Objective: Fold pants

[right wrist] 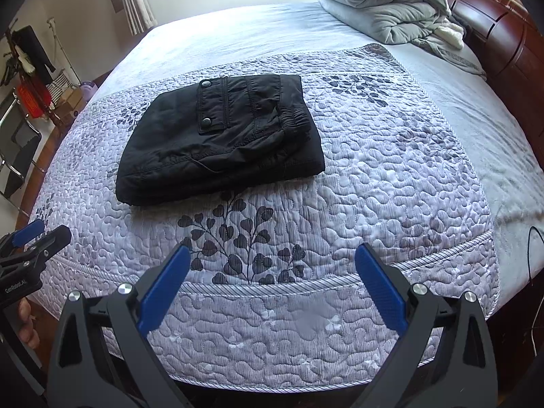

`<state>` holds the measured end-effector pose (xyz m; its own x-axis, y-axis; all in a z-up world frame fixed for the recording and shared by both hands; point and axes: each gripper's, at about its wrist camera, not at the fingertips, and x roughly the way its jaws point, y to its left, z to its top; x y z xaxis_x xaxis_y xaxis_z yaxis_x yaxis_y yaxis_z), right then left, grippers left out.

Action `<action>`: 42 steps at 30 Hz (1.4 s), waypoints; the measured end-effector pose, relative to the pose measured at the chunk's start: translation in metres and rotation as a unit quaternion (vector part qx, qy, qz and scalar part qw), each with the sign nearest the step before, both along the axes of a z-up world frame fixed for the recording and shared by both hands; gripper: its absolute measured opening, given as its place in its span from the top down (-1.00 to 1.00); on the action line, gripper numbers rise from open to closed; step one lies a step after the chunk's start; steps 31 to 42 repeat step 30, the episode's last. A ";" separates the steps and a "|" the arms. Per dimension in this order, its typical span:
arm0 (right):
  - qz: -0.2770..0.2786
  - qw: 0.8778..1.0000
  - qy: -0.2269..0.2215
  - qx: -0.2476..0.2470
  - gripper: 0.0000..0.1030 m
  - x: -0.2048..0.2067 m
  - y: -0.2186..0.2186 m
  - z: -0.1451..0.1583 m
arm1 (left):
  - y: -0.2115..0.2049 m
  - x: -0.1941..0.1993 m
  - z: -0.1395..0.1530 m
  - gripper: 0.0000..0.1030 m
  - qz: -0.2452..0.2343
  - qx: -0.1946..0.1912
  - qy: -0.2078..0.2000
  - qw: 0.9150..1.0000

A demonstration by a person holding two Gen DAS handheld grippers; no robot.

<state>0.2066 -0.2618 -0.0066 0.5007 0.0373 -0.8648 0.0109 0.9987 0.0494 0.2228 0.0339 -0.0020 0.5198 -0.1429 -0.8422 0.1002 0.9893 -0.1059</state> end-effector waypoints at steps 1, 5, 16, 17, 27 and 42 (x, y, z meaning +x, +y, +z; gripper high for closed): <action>0.000 1.000 0.000 0.001 -0.89 0.000 0.000 0.000 | 0.000 0.000 0.000 -0.93 0.000 0.000 0.000 1.000; 0.000 1.000 0.000 0.001 -0.89 0.000 0.000 0.000 | 0.000 0.000 0.000 -0.93 0.000 -0.001 -0.001 1.000; -0.002 1.000 0.001 -0.001 -0.89 0.001 0.000 -0.001 | -0.003 -0.005 0.004 -0.93 -0.004 0.006 -0.021 1.000; -0.002 1.000 0.002 -0.001 -0.89 0.001 -0.001 -0.002 | -0.003 -0.005 0.005 -0.93 -0.004 0.004 -0.023 1.000; -0.005 1.000 0.002 0.001 -0.89 0.003 -0.002 -0.003 | -0.001 -0.002 0.006 -0.93 0.003 0.001 -0.023 1.000; -0.007 1.000 0.003 0.002 -0.89 0.003 -0.003 -0.002 | -0.001 -0.001 0.006 -0.93 0.000 -0.007 -0.016 1.000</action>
